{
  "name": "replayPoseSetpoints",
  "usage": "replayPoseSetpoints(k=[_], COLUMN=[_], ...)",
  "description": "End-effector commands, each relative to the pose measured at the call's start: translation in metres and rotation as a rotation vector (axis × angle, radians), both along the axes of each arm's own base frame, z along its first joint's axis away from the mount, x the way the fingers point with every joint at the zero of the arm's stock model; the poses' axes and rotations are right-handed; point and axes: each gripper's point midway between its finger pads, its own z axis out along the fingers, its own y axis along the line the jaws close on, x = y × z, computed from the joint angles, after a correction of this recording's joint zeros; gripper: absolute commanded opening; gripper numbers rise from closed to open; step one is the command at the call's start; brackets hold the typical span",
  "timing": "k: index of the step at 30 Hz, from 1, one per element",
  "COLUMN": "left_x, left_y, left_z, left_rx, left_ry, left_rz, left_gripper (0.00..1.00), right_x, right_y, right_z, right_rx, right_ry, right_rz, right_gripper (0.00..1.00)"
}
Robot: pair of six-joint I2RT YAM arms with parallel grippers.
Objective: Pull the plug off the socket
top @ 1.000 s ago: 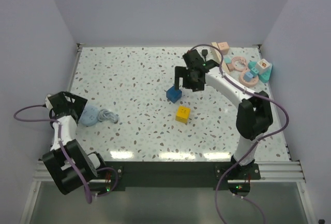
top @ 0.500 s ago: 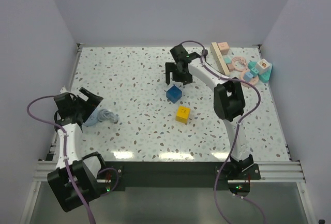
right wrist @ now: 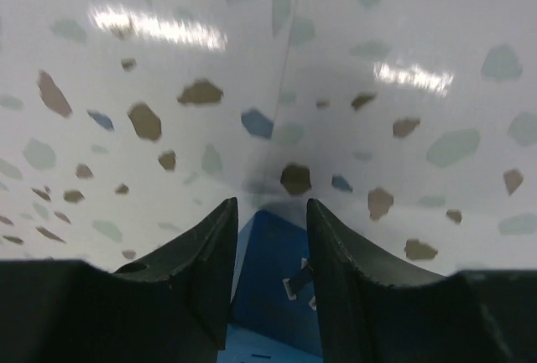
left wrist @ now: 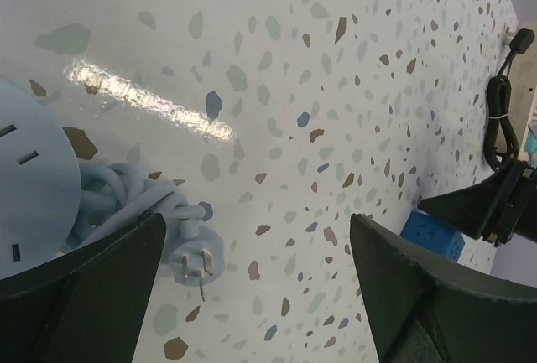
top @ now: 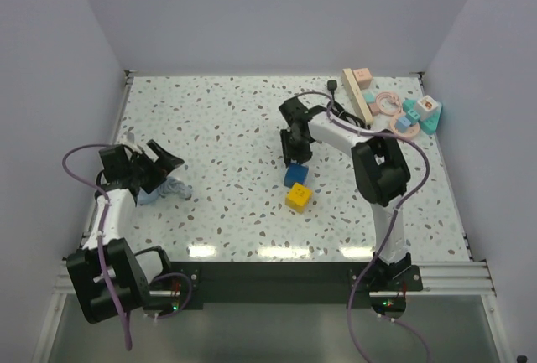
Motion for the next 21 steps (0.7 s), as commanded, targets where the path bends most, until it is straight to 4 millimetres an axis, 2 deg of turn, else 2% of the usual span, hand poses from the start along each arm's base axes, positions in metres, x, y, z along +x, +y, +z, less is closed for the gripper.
replayPoseSetpoints(k=[1,2,4,6,8,10,12,14,15,16,17,18,19,20,21], left_x=[0.02,0.021,0.023,0.026,0.028,0.03,0.031,0.032,0.034,0.034,0.036,0.037,0.039,0.042,0.043], left_y=[-0.003,-0.004,-0.005,-0.009,-0.014,-0.02,-0.025,-0.028,-0.03,-0.032,-0.036,-0.039,-0.042,-0.045,-0.051], left_z=[0.022,0.02,0.018,0.018,0.015,0.014,0.011,0.009,0.01,0.009,0.011,0.012,0.012,0.016,0.017], left_rx=[0.026,0.019,0.016,0.006,0.001,-0.001,-0.005,-0.012,-0.012,-0.015,-0.022,-0.025,-0.03,-0.03,-0.031], left_ry=[-0.1,-0.096,-0.098,-0.107,-0.1,-0.096,-0.091,-0.088,-0.094,-0.09,-0.097,-0.101,-0.099,-0.109,-0.11], left_rz=[-0.058,-0.064,-0.064,-0.077,-0.094,-0.115,-0.135,-0.148,-0.155,-0.162,-0.177,-0.186,-0.196,-0.215,-0.235], left_gripper=[0.96,0.95,0.95,0.95,0.95,0.94,0.94,0.94,0.94,0.94,0.94,0.94,0.94,0.94,0.94], right_x=[-0.037,-0.042,-0.053,-0.056,-0.053,-0.045,-0.023,0.002,0.018,0.035,0.056,0.06,0.077,0.089,0.107], right_y=[0.001,-0.001,-0.007,-0.008,-0.006,-0.012,-0.039,-0.058,-0.08,-0.092,-0.115,-0.126,-0.131,-0.147,-0.154], right_z=[0.014,0.025,0.025,0.041,0.062,0.08,0.096,0.112,0.11,0.123,0.127,0.127,0.133,0.133,0.147], right_rx=[0.029,0.038,0.042,0.061,0.085,0.072,0.012,0.003,-0.019,-0.031,-0.075,-0.088,-0.079,-0.083,-0.076], right_ry=[0.008,-0.013,-0.003,-0.027,-0.061,-0.1,-0.177,-0.228,-0.234,-0.274,-0.309,-0.312,-0.335,-0.344,-0.393], right_rz=[0.062,0.064,0.054,0.053,0.051,0.018,-0.074,-0.155,-0.219,-0.259,-0.322,-0.343,-0.363,-0.401,-0.417], right_gripper=[0.41,0.43,0.45,0.46,0.47,0.58,0.71,0.78,0.79,0.8,0.81,0.81,0.81,0.81,0.81])
